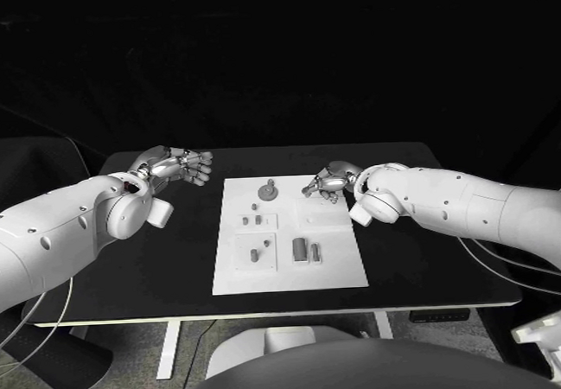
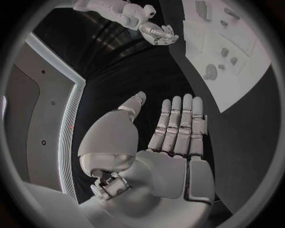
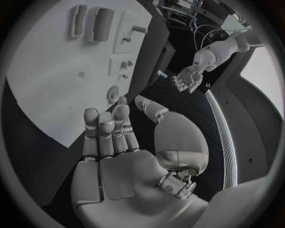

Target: Assemble the parts on the task board

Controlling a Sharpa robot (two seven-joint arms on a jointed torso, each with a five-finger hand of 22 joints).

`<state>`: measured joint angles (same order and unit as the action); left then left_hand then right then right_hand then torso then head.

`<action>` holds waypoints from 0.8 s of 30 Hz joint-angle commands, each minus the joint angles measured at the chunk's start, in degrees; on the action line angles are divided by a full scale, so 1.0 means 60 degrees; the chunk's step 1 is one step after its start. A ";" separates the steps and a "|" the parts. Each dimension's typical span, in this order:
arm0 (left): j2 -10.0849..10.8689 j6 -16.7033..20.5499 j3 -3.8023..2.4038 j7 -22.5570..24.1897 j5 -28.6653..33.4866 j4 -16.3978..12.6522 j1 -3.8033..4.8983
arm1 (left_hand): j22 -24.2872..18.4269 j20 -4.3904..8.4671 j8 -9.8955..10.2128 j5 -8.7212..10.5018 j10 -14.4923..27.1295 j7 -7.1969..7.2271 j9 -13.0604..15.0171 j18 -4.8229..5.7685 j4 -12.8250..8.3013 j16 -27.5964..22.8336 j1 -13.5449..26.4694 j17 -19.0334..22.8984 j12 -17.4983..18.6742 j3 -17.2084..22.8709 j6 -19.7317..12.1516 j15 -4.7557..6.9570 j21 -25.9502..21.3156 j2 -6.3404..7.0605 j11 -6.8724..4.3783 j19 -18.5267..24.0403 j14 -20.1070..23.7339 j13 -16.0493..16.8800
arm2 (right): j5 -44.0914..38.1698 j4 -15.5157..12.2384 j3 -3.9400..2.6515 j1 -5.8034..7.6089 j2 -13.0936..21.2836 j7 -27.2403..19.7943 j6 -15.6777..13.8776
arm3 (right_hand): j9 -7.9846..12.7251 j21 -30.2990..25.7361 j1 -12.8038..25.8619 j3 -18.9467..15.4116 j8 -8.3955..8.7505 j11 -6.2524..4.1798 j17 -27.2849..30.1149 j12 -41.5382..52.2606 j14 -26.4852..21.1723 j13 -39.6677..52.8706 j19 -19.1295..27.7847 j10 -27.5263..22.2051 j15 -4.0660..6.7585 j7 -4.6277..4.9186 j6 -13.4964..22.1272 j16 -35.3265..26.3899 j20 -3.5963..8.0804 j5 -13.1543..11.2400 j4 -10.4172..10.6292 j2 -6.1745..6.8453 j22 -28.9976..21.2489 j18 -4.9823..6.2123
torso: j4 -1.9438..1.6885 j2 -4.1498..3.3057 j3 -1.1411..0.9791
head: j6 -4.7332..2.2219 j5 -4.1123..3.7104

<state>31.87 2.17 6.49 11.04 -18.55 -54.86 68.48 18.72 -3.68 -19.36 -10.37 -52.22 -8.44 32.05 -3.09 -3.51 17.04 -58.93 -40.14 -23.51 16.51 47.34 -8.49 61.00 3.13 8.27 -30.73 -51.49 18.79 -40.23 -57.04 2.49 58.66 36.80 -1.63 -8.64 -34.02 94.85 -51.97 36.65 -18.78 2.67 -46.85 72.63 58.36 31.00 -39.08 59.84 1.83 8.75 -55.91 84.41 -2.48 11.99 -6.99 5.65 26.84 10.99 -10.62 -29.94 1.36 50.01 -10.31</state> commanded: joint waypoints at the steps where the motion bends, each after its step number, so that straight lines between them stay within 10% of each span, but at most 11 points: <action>1: -0.0094 0.0240 -0.0008 0.0603 0.0254 0.0194 -0.0042 | 0.0011 0.0004 -0.0036 -0.0038 -0.0058 0.0003 0.0011 0.0042 -0.0069 0.0028 -0.0064 0.0014 -0.0028 0.0018 0.0075 0.0072 -0.0053 -0.0043 -0.0023 0.0042 -0.0010 0.0008 | 0.1620 0.0631 -0.0112 -0.0007 -0.0254 -0.1920 0.0293 | -0.0004 -0.0253 0.0072 0.0092 -0.0033 0.0247 0.0347 -0.0621 -0.0439 -0.0372 0.0491 -0.0439 -0.0259 -0.0003 0.0148 -0.0681 -0.0093 -0.0048 -0.0014 -0.0015 -0.0231 -0.0211 | 0.0020 0.0172 -0.0086 | -0.0002 0.0062; 6: -0.0127 0.0360 -0.0010 0.0690 0.0639 0.0463 -0.0059 | 0.0016 -0.0006 -0.0023 -0.0035 -0.0007 0.0037 0.0008 0.0050 -0.0130 0.0026 -0.0133 0.0027 0.0021 0.0037 0.0052 0.0100 -0.0060 -0.0029 -0.0078 0.0050 -0.0007 -0.0012 | 0.2328 0.1408 -0.0418 -0.0010 -0.0725 -0.2401 0.0390 | -0.0054 -0.1076 0.0275 -0.0410 -0.0090 0.0598 0.1123 -0.2012 -0.1036 -0.1239 0.1294 -0.0960 -0.0699 -0.0022 0.0410 -0.2186 -0.0259 -0.0047 -0.0046 -0.0130 -0.0703 -0.0541 | 0.0062 0.0387 -0.0177 | -0.0154 0.0156; 12: -0.0143 0.0460 -0.0012 0.0673 0.0837 0.0621 -0.0053 | 0.0021 -0.0038 0.0081 -0.0028 0.0332 0.0034 -0.0033 0.0081 -0.0178 -0.0068 -0.0138 0.0119 0.0261 0.0011 -0.0150 0.0092 -0.0094 0.0025 -0.0075 0.0091 0.0188 -0.0100 | 0.2703 0.2080 -0.0506 -0.0025 -0.1174 -0.2657 0.0570 | -0.0112 -0.2632 0.0263 -0.0757 -0.0155 0.0866 0.2788 -0.4913 -0.2083 -0.2333 0.2990 -0.1531 -0.1420 -0.0089 0.0969 -0.5835 -0.0514 -0.0031 0.0025 -0.0259 -0.1362 -0.1222 | 0.0127 0.0717 -0.0318 | -0.0418 0.0243; 18: -0.0193 0.0432 -0.0009 0.0645 0.0932 0.0762 -0.0057 | 0.0007 -0.0063 0.0140 -0.0026 0.0582 0.0031 -0.0059 0.0115 -0.0184 -0.0144 -0.0106 0.0221 0.0423 -0.0019 -0.0293 0.0068 -0.0167 0.0053 -0.0031 0.0207 0.0419 -0.0142 | 0.2933 0.2031 -0.0524 -0.0062 -0.1303 -0.2755 0.0822 | -0.0059 -0.3373 0.0333 -0.0845 -0.0120 0.0901 0.3315 -0.5969 -0.2344 -0.2351 0.3977 -0.1662 -0.1568 -0.0075 0.1282 -0.7173 -0.0607 -0.0029 0.0069 -0.0349 -0.1480 -0.1667 | 0.0204 0.0972 -0.0407 | -0.0640 0.0412; 24: -0.0343 0.0358 -0.0010 0.0653 0.0994 0.0890 -0.0194 | 0.0000 -0.0075 0.0143 -0.0028 0.0650 0.0037 -0.0061 0.0133 -0.0175 -0.0181 -0.0084 0.0272 0.0468 -0.0030 -0.0316 0.0055 -0.0201 0.0049 -0.0044 0.0264 0.0552 -0.0149 | 0.3139 0.2151 -0.0524 -0.0191 -0.1370 -0.2721 0.0843 | -0.0025 -0.3596 0.0394 -0.0902 -0.0095 0.0922 0.3504 -0.6382 -0.2526 -0.2363 0.4277 -0.1785 -0.1585 -0.0066 0.1432 -0.7645 -0.0631 -0.0031 0.0099 -0.0357 -0.1478 -0.1832 | 0.0219 0.1165 -0.0418 | -0.0695 0.0432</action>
<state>30.01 4.39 6.42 14.00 -13.82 -49.49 67.49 18.77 -4.10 -18.62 -10.37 -48.59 -8.08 31.77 -3.10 -4.28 16.18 -59.41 -38.55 -21.02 16.49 45.85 -8.19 60.10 3.16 7.96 -29.46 -48.48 17.95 -23.61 -44.24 -0.68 57.64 28.65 -16.57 -5.28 -34.24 73.46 -49.82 31.53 -19.57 8.18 -25.80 34.44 43.57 16.87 -13.62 49.55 -7.71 8.40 -47.71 38.63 -6.26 11.99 -6.30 3.81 18.00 0.79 -9.38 -23.81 -1.01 45.95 -7.75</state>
